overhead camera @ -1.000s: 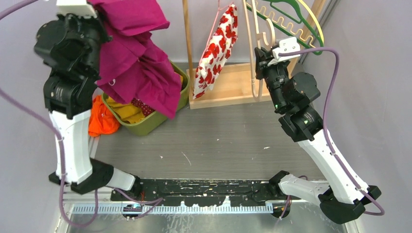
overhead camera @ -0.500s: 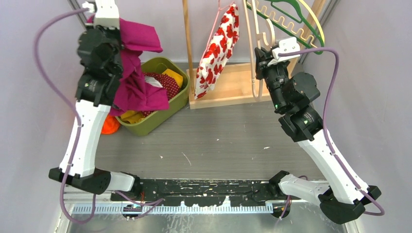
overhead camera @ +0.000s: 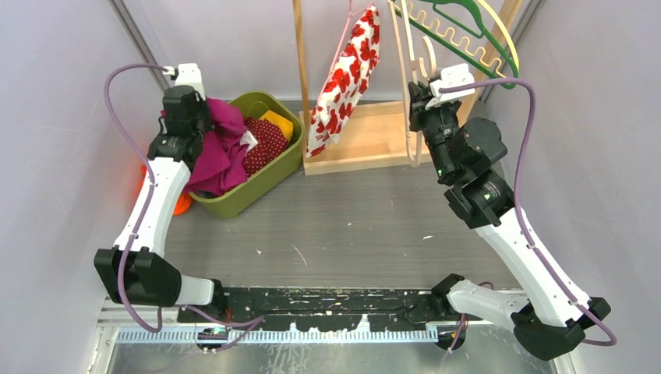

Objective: Remove the skirt from the hanger
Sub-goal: Place the skirt in the bin.

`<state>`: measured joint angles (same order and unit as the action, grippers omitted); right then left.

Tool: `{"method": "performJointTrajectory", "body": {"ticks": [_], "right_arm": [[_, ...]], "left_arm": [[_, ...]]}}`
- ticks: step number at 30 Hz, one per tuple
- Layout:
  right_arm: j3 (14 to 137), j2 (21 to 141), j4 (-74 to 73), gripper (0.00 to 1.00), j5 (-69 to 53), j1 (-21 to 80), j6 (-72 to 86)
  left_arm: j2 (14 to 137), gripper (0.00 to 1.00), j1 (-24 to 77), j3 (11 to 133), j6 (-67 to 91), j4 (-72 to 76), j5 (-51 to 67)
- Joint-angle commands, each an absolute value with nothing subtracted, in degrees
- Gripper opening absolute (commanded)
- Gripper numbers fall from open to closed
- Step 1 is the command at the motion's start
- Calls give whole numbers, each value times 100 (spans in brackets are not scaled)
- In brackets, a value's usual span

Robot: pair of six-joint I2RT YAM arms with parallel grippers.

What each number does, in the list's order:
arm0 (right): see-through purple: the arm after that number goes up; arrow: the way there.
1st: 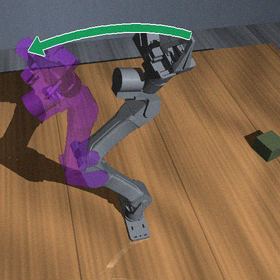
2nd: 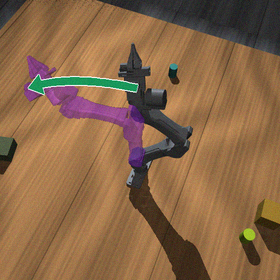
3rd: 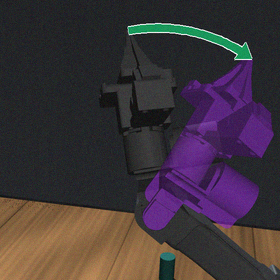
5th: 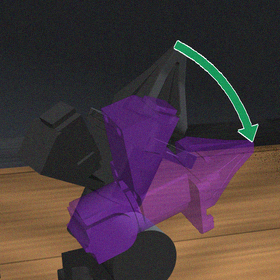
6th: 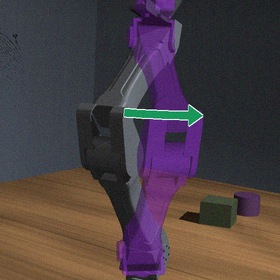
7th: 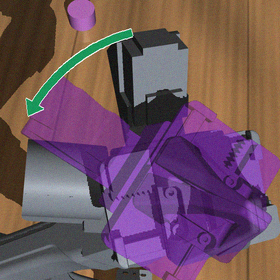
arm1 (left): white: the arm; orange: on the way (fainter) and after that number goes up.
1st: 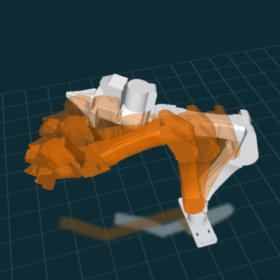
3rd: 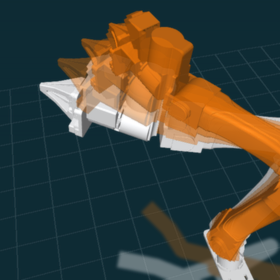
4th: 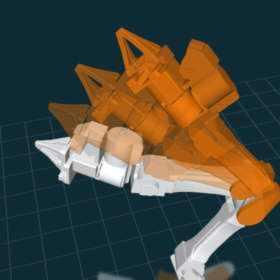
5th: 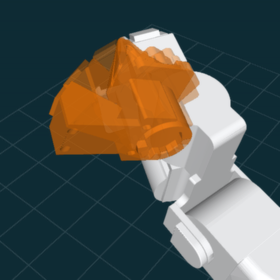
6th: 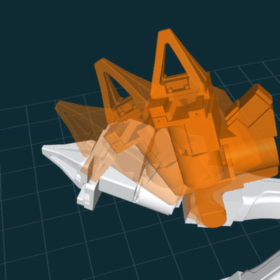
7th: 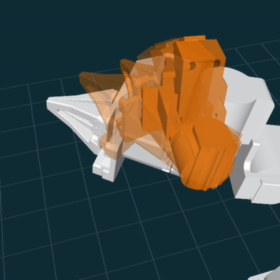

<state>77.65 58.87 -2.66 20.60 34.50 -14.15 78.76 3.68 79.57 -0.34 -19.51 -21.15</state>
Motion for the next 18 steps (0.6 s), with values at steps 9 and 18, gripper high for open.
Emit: {"method": "performJointTrajectory", "body": {"ticks": [9, 18], "right_arm": [[7846, 5958, -66, 1, 2285, 3466, -1436], [7852, 6015, -112, 1, 2538, 3455, -1582]], "left_arm": [[8306, 0, 510, 7330, 1245, -2883, 69], [8671, 11, 1439, 7389, 1493, -2618, 948]]}}
